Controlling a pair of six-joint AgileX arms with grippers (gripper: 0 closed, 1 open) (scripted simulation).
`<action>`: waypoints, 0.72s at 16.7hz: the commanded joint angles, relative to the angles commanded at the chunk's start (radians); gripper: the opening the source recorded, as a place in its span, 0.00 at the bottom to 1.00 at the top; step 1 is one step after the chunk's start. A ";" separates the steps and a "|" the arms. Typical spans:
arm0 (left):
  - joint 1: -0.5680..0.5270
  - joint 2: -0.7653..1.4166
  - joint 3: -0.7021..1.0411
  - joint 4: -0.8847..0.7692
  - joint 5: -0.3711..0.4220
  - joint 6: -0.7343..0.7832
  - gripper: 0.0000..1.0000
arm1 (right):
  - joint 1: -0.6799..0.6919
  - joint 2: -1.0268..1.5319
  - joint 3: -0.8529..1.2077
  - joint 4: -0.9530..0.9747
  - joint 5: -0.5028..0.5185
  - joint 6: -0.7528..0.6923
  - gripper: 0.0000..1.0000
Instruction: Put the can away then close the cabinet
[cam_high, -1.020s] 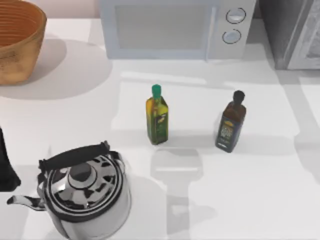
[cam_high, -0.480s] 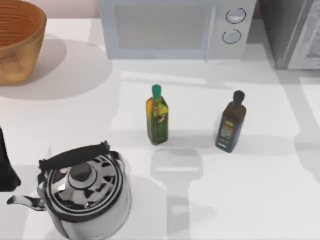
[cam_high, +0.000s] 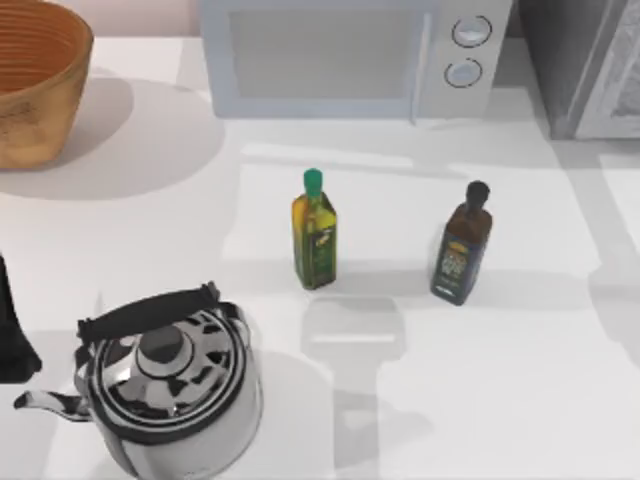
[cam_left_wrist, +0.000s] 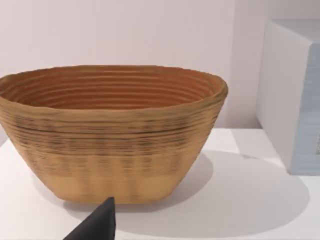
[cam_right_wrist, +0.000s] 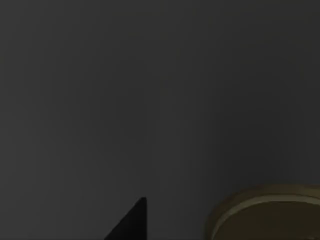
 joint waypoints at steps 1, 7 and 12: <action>0.000 0.000 0.000 0.000 0.000 0.000 1.00 | 0.000 0.000 0.000 0.000 0.000 0.000 1.00; 0.000 0.000 0.000 0.000 0.000 0.000 1.00 | 0.000 0.000 0.000 0.000 0.000 0.000 1.00; 0.000 0.000 0.000 0.000 0.000 0.000 1.00 | -0.001 -0.054 -0.057 0.029 -0.010 -0.007 1.00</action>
